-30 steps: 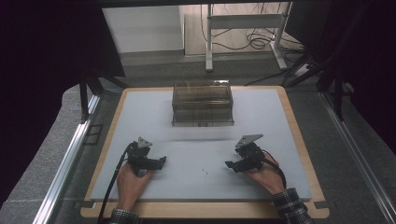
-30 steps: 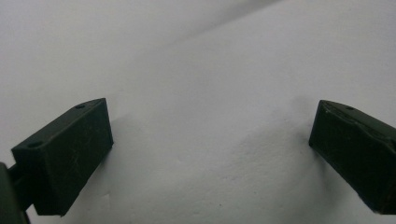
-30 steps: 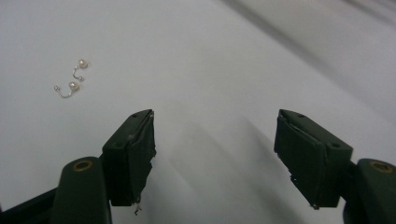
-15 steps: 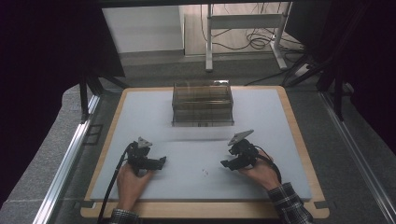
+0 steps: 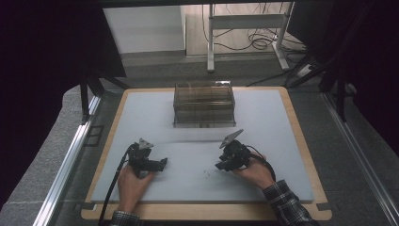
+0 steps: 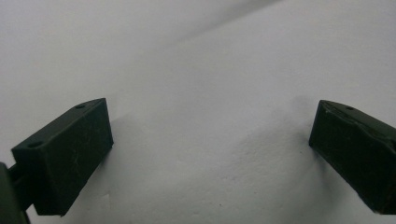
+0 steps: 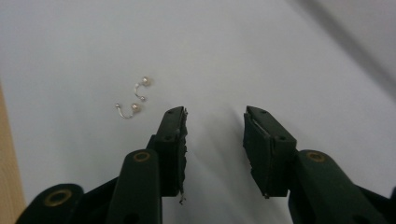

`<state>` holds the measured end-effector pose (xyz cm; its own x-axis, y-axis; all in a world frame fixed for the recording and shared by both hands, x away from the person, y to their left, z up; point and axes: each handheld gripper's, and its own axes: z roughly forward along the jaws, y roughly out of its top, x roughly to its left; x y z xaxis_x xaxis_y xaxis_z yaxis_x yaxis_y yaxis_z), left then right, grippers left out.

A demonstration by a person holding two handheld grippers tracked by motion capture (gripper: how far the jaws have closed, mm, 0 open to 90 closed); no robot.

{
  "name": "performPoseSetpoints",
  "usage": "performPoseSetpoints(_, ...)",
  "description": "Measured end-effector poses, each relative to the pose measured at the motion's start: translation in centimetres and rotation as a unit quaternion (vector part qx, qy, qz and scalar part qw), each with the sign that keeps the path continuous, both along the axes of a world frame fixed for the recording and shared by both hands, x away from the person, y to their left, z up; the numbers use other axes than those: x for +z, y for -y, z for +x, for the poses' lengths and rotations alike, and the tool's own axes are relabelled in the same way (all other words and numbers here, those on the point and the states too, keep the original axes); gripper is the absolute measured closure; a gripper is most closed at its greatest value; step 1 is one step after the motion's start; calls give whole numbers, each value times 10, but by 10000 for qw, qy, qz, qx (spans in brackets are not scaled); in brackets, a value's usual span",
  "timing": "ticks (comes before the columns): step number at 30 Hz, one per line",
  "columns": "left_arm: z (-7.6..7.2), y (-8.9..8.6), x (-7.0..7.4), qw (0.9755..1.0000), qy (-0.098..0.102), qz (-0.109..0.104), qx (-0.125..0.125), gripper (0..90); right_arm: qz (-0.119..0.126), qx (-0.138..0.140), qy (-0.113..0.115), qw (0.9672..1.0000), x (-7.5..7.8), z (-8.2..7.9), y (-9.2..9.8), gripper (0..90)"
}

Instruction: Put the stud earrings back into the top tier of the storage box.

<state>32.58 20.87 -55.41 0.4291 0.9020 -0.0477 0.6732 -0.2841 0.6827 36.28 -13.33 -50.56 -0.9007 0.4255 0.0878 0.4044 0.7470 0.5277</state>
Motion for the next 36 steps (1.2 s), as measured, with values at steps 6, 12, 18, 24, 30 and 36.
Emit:
performPoseSetpoints(6,0,0,0,10000,-9,18,-13,0,-49,207,-112,9997,-1,0,-14,639)
performPoseSetpoints(12,0,0,0,10000,-10,16,-7,0,-98,418,-180,9989,-1,-1,-27,700)
performPoseSetpoints(18,0,0,0,10000,-6,-19,21,0,-159,595,-213,9979,0,-4,-39,743)
performPoseSetpoints(24,0,0,0,10000,-5,-22,22,0,-204,784,-197,9965,0,-7,-51,749)
performPoseSetpoints(30,0,0,0,10000,-16,-1,3,0,-426,896,-63,9950,-5,-10,-59,756)
performPoseSetpoints(36,0,0,0,10000,-16,4,0,0,-598,982,217,9931,-4,-16,-63,808)
